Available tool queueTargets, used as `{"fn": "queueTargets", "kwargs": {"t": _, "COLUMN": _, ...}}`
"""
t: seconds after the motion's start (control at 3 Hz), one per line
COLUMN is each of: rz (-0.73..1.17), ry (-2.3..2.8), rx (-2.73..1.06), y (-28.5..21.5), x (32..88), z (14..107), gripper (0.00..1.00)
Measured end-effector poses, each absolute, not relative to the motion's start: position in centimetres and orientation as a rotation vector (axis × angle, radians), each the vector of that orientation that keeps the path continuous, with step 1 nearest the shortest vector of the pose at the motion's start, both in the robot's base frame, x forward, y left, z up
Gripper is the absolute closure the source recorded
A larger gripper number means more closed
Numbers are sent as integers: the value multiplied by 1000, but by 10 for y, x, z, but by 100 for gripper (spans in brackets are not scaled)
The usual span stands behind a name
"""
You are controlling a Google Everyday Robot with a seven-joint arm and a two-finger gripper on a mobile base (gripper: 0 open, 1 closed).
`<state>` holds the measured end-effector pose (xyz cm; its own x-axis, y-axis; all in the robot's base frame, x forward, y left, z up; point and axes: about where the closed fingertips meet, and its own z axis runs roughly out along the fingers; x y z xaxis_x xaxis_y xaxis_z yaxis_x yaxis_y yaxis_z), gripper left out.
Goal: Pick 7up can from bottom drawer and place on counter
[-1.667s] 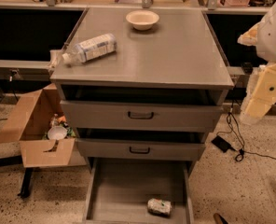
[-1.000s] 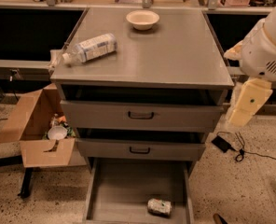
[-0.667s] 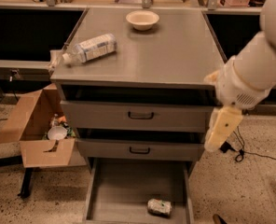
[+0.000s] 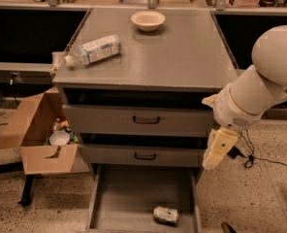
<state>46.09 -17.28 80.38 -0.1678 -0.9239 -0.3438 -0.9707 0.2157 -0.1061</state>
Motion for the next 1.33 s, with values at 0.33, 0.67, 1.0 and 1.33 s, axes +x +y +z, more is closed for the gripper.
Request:
{"fn": "queueTargets", "kwargs": {"t": 0.33, "rz": 240, "ry": 2194, "rx": -1755, "y": -182, "x": 467, "z": 757, "gripper": 0}}
{"fn": "queueTargets", "kwargs": {"t": 0.67, "rz": 331, "ry": 2214, "rx": -1706, "y": -197, "x": 469, "z": 691, "gripper": 0}}
{"fn": "queueTargets", "kwargs": {"t": 1.0, "rz": 432, "ry": 2233, "rx": -1681, "y": -204, "x": 469, "z": 613, "gripper": 0}}
{"fn": "queueTargets", "kwargs": {"t": 1.33, "rz": 433, "ry": 2234, "rx": -1681, "y": -204, "x": 469, "z": 612, "gripper": 0}}
